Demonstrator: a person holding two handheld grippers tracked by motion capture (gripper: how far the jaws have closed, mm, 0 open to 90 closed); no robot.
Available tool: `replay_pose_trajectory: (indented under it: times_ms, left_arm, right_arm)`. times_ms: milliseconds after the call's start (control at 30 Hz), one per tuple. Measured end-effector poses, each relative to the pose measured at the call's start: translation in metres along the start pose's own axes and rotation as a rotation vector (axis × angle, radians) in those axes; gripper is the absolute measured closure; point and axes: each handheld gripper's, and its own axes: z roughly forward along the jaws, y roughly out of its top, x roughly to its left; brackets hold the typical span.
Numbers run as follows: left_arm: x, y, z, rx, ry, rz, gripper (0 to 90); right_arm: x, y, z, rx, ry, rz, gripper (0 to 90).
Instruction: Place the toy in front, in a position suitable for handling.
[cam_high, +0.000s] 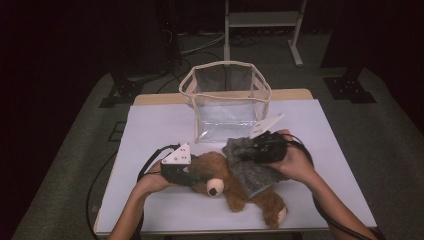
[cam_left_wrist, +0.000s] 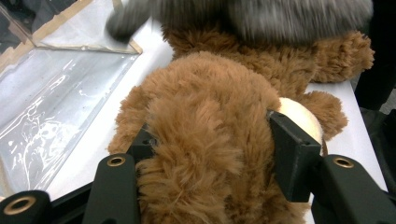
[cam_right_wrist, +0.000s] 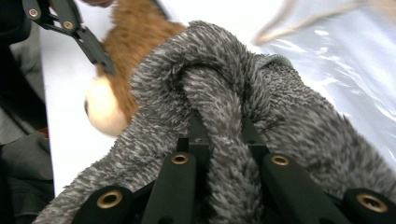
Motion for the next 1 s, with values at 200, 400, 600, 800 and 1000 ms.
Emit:
replay_pose_trajectory:
  times_ms: [200, 400, 600, 800, 1000]
  left_arm:
    - [0.003, 0.002, -0.001, 0.005, -0.027, -0.018, 43.2]
    - [0.014, 0.013, 0.009, 0.005, -0.034, -0.079, 30.5]
    - [0.005, 0.012, 0.014, 0.028, -0.011, -0.038, 42.5]
    - [0.0, 0.01, 0.012, 0.03, -0.009, -0.015, 44.4]
    - [-0.001, 0.01, 0.012, 0.031, -0.016, -0.01, 44.5]
  right_arm:
    - [-0.008, -0.027, -0.002, 0.001, -0.008, 0.054, 79.9]
    - [0.001, -0.035, 0.011, -0.033, 0.015, 0.053, 80.7]
    - [-0.006, -0.045, -0.009, -0.04, -0.011, 0.059, 80.5]
    - [-0.024, -0.079, -0.044, -0.008, -0.088, 0.149, 80.4]
    - [-0.028, -0.078, -0.072, -0.062, -0.102, 0.181, 80.3]
